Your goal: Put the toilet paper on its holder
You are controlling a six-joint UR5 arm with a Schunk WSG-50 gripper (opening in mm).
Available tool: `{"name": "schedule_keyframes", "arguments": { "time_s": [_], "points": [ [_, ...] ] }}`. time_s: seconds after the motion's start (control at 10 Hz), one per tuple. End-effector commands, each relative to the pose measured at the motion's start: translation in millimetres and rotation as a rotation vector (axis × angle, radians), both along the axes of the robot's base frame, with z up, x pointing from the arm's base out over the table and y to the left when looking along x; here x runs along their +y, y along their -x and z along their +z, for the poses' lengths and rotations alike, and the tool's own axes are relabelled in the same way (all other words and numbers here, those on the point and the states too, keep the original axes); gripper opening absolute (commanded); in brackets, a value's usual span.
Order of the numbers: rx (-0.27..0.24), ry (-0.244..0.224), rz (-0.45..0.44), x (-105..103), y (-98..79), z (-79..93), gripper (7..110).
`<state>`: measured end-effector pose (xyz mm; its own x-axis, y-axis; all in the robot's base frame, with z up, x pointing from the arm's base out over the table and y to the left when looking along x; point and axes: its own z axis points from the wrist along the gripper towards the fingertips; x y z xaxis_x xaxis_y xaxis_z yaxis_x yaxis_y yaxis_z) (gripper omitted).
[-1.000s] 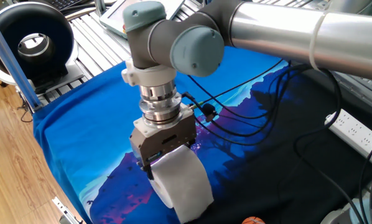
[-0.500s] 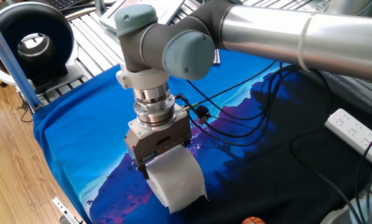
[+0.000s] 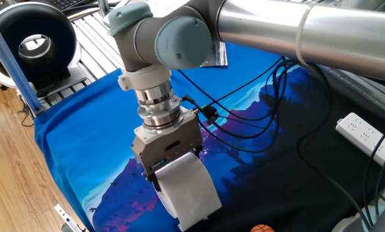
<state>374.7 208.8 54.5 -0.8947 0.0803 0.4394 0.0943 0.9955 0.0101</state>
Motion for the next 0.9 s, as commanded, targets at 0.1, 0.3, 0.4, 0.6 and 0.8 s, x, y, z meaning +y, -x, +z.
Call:
{"name": "schedule_keyframes", "arguments": {
  "time_s": [0.1, 0.3, 0.4, 0.6, 0.8],
  "points": [
    [-0.035, 0.026, -0.033, 1, -13.9, -16.3, 88],
    [-0.03, 0.028, -0.04, 7, -14.6, -24.3, 88],
    [-0.032, 0.024, -0.041, 9, -16.0, -30.2, 88],
    [-0.041, 0.027, -0.032, 2, -17.4, -37.8, 110],
    [-0.029, 0.039, -0.04, -4, -12.3, -26.5, 110]
  ]
}}
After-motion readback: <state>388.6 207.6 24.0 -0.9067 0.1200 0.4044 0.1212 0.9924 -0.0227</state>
